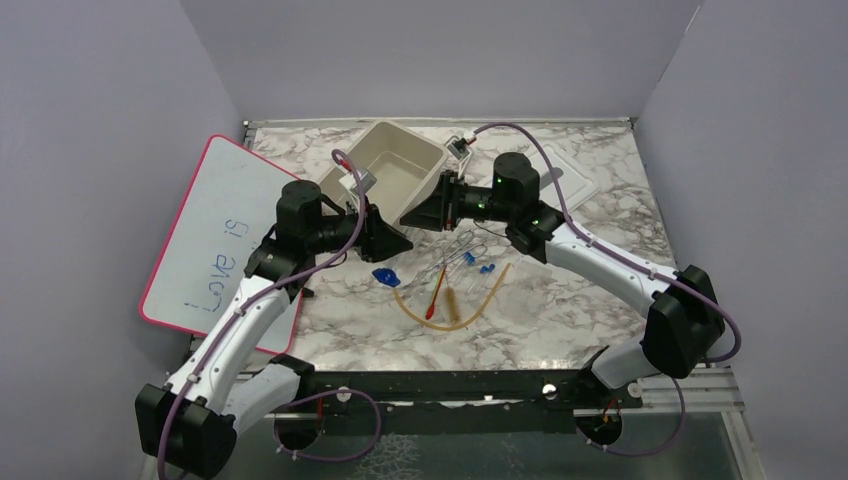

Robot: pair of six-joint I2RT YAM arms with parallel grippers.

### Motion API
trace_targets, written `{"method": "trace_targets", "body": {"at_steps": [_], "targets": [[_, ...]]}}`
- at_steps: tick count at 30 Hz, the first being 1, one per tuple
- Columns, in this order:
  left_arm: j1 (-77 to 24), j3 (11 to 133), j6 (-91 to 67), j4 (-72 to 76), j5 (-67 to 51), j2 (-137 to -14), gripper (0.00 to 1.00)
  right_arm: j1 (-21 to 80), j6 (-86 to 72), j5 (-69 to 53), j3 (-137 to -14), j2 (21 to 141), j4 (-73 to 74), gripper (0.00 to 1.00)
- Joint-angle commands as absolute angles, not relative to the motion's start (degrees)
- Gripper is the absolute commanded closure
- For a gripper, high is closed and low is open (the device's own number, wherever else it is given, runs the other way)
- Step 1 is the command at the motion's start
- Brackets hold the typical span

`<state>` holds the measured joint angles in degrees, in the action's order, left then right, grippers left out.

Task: Organize the chemistry lab equipment

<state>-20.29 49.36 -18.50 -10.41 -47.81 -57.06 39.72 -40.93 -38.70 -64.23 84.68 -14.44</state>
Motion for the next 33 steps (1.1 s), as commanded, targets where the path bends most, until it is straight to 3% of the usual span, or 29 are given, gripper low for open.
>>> {"method": "trace_targets", "body": {"at_steps": [1, 5, 13, 16, 21, 25, 33], "targets": [[-20.7, 47.8, -14.3, -10.0, -49.9, -53.9, 0.58, 39.4, -43.3, -41.5, -64.7, 84.5, -20.9, 0.7], [-21.0, 47.2, -13.1, -9.8, -51.4, -53.3, 0.51, 39.2, -44.3, -42.6, -64.3, 84.9, -22.7, 0.69], [-21.0, 48.4, -12.1, -9.8, -48.8, -53.8, 0.71, 39.0, -44.1, -43.3, -64.2, 85.7, -22.5, 0.68], [-21.0, 48.1, -9.6, -9.7, -46.3, -52.7, 0.75, 38.9, -43.4, -41.6, -64.8, 85.1, -19.9, 0.59], [-21.0, 48.9, -8.5, -10.5, -40.6, -53.0, 0.76, 38.1, -42.5, -36.9, -65.5, 82.3, -17.0, 0.35], [-21.0, 53.2, -7.0, -14.1, -35.8, -57.1, 0.76, 37.4, -41.7, -26.5, -66.0, 78.2, -10.7, 0.29], [-20.3, 70.1, 0.4, -26.4, -25.8, -74.2, 0.76, 36.8, -39.9, -4.8, -61.3, 68.5, 2.6, 0.28]]}}
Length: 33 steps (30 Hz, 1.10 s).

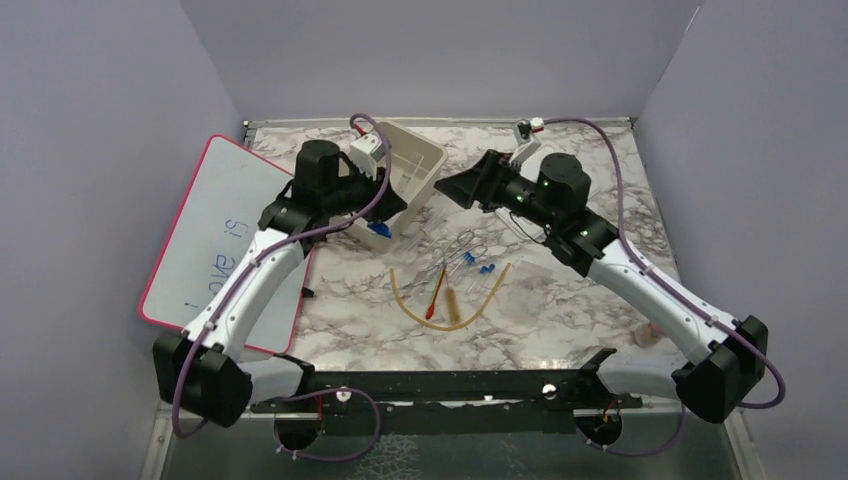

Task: Organize the chemistry lab equipment

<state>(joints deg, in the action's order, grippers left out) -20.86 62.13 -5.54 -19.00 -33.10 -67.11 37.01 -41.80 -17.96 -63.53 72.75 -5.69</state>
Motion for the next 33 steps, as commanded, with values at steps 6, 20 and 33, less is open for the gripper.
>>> {"method": "trace_targets", "body": {"at_steps": [6, 20, 33], "targets": [[-17.3, 83.0, 8.7, -33.1, -17.3, -88.5, 0.76, 36.7, -39.8, -2.4, -56.2, 64.4, 6.9, 0.27], [-16.3, 99.5, 20.9, -37.6, -4.2, -114.9, 0.8, 36.7, -40.6, -4.8, -50.8, 64.2, 8.9, 0.28], [-16.5, 99.8, 20.3, -34.6, 2.6, -121.9, 0.78, 36.7, -40.1, -4.4, -49.0, 64.1, 8.6, 0.28]]}}
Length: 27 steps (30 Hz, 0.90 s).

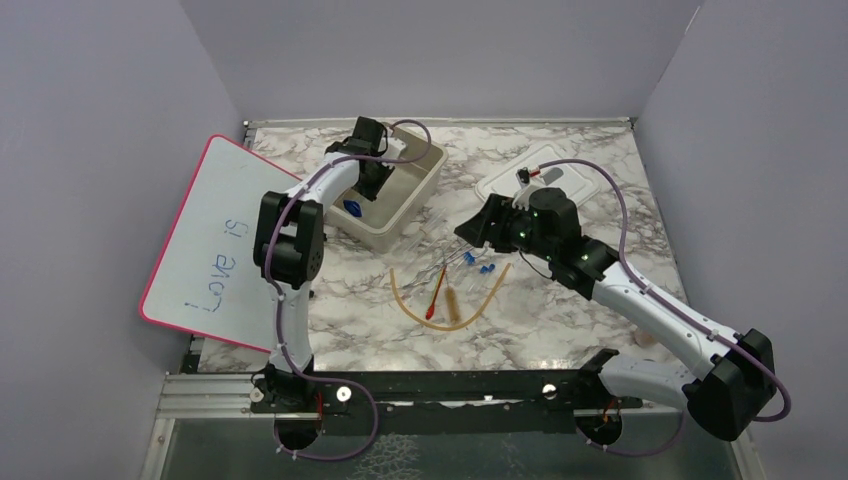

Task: Organize the chemistry lab equipment

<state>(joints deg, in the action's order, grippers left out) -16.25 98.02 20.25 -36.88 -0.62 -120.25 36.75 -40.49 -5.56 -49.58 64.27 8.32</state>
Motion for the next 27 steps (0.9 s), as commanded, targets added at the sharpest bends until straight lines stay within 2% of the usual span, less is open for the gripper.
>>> {"method": "trace_targets", "body": {"at_steps": [1, 8, 14, 19, 27], "targets": [[-16.5, 99.8, 20.1, -33.9, 3.1, -122.2, 0.78, 36.7, -40.2, -4.2, -49.0, 64.1, 8.7, 0.28], [-16.6, 98.7, 19.7, -32.8, 6.0, -122.6, 0.74, 36.7, -40.3, -2.1, -48.6, 63.6, 9.8, 0.27], [-16.5, 99.3, 19.2, -32.8, 7.1, -122.0, 0.62, 36.7, -40.3, -0.8, -49.2, 64.1, 11.7, 0.26], [-16.6, 99.9, 18.8, -32.9, 7.0, -120.5, 0.56, 36.7, -40.4, -0.5, -48.9, 63.7, 11.8, 0.26], [-16.6, 101.3, 17.0, -34.1, 5.6, -115.0, 0.53, 36.7, -40.3, -0.3, -48.7, 64.2, 12.5, 0.26]]}}
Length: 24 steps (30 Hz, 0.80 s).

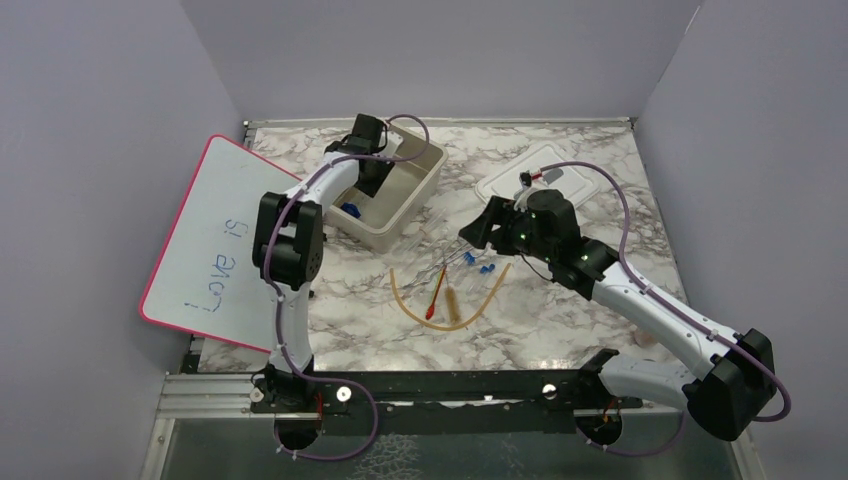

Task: Organize the chemistry lab equipment

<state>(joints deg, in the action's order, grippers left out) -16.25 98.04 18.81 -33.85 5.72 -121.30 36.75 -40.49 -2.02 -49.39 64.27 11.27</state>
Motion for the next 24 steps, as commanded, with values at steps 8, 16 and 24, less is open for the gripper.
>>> {"method": "trace_targets", "body": {"at_steps": [8, 16, 24], "targets": [[-16.9, 101.4, 12.5, -35.3, 0.6, -107.0, 0.49, 36.8, -35.6, -1.9, -48.6, 69.7, 13.0, 0.34], [-16.9, 95.4, 2.4, -34.8, -6.1, -95.4, 0.44, 37.2, -29.3, -5.7, -53.3, 81.4, 17.2, 0.42], [-16.9, 77.0, -6.0, -27.1, -12.2, -77.0, 0.28, 41.4, -30.5, -0.3, -61.4, 93.4, 22.3, 0.53]]}}
